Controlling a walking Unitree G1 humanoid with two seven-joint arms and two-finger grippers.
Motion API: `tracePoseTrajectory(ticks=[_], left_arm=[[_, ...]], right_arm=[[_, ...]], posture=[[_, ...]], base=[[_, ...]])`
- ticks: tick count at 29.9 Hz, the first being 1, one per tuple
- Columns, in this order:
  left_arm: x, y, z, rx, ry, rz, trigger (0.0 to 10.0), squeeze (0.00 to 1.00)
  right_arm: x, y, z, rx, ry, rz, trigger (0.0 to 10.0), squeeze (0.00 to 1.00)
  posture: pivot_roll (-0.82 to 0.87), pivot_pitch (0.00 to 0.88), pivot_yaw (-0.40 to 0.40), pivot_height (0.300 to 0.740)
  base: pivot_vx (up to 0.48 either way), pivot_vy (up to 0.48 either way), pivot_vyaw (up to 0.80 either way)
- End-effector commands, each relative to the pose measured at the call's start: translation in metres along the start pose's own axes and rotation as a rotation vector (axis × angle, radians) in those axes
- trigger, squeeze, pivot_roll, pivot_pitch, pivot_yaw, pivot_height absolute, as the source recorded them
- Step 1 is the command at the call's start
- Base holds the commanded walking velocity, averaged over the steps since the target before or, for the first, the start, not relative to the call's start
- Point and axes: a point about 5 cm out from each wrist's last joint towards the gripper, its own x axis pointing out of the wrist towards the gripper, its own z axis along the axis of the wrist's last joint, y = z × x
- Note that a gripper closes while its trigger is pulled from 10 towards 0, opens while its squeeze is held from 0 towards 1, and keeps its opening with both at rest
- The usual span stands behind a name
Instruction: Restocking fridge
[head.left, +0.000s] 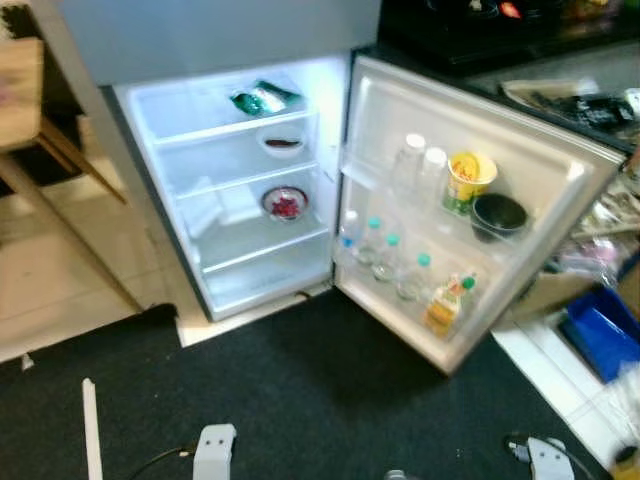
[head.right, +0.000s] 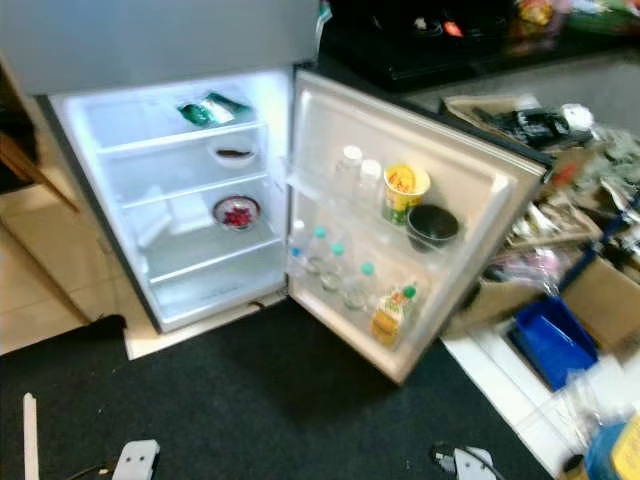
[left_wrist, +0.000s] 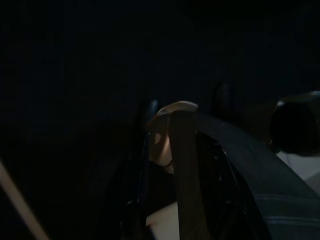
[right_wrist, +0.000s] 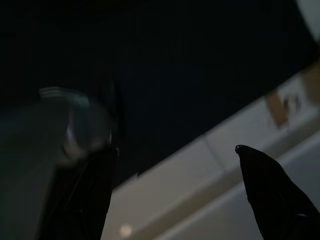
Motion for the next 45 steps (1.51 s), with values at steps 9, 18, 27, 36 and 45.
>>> tracePoseTrajectory(ticks=[9, 18, 27, 36, 45], left_arm=[[-0.002, 0.001, -0.012, -0.015, 0.044, 0.005, 10.0, 0.00], [-0.002, 0.001, -0.012, -0.020, 0.043, 0.005, 10.0, 0.00], [-0.002, 0.001, -0.011, -0.030, 0.039, 0.008, 10.0, 0.00], [-0.002, 0.002, -0.008, -0.032, 0.027, 0.002, 10.0, 0.00], [0.001, -0.006, -0.002, -0.007, 0.018, -0.044, 10.0, 0.00]], right_arm=[[-0.001, 0.001, -0.004, 0.005, -0.017, 0.044, 10.0, 0.00], [-0.002, 0.000, -0.004, -0.011, -0.015, 0.049, 10.0, 0.00], [-0.003, -0.005, -0.007, -0.015, -0.002, 0.005, 10.0, 0.00], [-0.003, -0.007, -0.005, -0.025, -0.003, 0.004, 10.0, 0.00], [-0.001, -0.010, 0.013, -0.031, -0.061, -0.007, 10.0, 0.00]], posture=[[-0.02, 0.045, -0.014, 0.740], [-0.02, 0.044, -0.019, 0.740], [-0.02, 0.044, -0.018, 0.740], [-0.02, 0.044, -0.018, 0.740], [-0.02, 0.031, -0.021, 0.740]], base=[[0.000, -0.465, 0.08], [0.000, -0.465, 0.76], [0.000, -0.253, 0.42], [0.000, 0.000, 0.00], [0.000, -0.206, 0.00]])
